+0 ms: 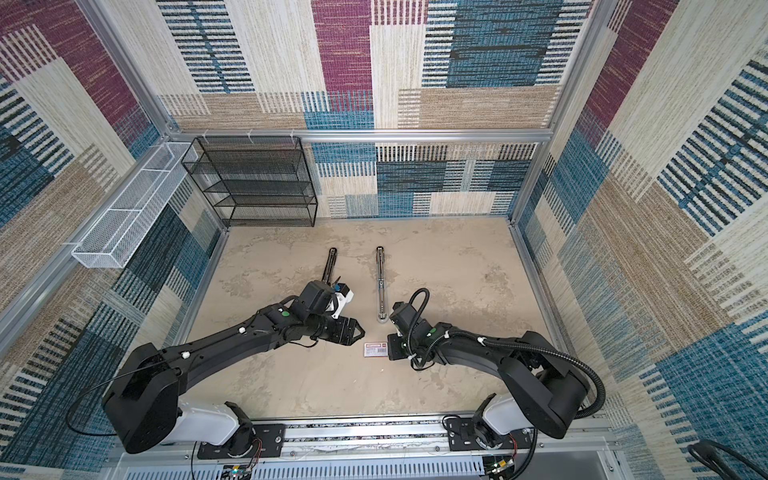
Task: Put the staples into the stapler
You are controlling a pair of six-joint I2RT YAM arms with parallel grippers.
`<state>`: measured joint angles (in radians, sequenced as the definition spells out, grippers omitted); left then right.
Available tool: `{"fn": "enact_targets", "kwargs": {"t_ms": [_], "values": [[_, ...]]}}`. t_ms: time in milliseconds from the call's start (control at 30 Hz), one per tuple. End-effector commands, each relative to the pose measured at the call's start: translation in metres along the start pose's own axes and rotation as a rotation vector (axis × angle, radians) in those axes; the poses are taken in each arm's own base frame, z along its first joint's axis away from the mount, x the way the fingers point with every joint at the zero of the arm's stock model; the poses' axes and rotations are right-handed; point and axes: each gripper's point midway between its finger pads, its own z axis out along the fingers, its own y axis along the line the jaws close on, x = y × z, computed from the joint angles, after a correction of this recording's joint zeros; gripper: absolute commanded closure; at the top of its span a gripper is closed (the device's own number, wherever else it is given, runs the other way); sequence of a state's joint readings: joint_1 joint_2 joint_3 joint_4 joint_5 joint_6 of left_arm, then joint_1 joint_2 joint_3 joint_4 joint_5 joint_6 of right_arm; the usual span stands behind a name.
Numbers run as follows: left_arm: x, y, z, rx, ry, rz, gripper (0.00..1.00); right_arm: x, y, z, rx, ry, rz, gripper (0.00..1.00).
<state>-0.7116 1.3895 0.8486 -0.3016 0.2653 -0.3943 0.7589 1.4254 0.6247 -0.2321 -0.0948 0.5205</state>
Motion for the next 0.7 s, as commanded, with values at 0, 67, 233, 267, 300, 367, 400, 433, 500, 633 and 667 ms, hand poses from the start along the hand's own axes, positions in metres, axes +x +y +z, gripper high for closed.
{"fn": "enact_targets", "kwargs": {"t_ms": [0, 67, 233, 267, 300, 367, 400, 433, 500, 633, 667], "values": [[-0.007, -0.007, -0.008, 0.03, -0.085, 0.244, 0.23, -0.009, 0.006, -0.001, -0.028, -0.026, -0.04, 1.0], [-0.006, -0.012, -0.012, 0.056, -0.103, 0.331, 0.23, -0.01, 0.005, -0.001, -0.031, -0.028, -0.047, 1.0], [0.001, -0.015, -0.011, 0.064, -0.083, 0.482, 0.23, -0.013, 0.005, -0.001, -0.057, -0.032, -0.05, 1.0], [0.002, -0.016, -0.01, 0.071, -0.071, 0.507, 0.23, -0.015, 0.005, -0.001, -0.06, -0.035, -0.052, 1.0], [0.005, -0.017, -0.007, 0.074, -0.059, 0.532, 0.23, -0.016, 0.005, -0.001, -0.063, -0.038, -0.055, 1.0], [0.012, -0.02, -0.001, 0.087, -0.028, 0.583, 0.23, -0.018, 0.005, 0.0, -0.067, -0.037, -0.057, 1.0], [0.015, -0.021, 0.002, 0.084, -0.011, 0.61, 0.23, -0.018, 0.006, 0.0, -0.071, -0.036, -0.059, 1.0], [0.018, -0.021, 0.006, 0.077, 0.007, 0.64, 0.23, -0.018, 0.006, 0.0, -0.073, -0.034, -0.062, 1.0], [0.021, -0.018, 0.015, 0.042, 0.042, 0.702, 0.23, -0.017, 0.006, 0.001, -0.08, -0.033, -0.067, 1.0], [0.023, -0.013, 0.031, 0.017, 0.09, 0.767, 0.23, -0.016, 0.005, 0.002, -0.084, -0.025, -0.067, 1.0], [0.022, -0.014, 0.034, 0.014, 0.092, 0.783, 0.23, -0.015, 0.005, 0.001, -0.086, -0.026, -0.068, 1.0]]}}
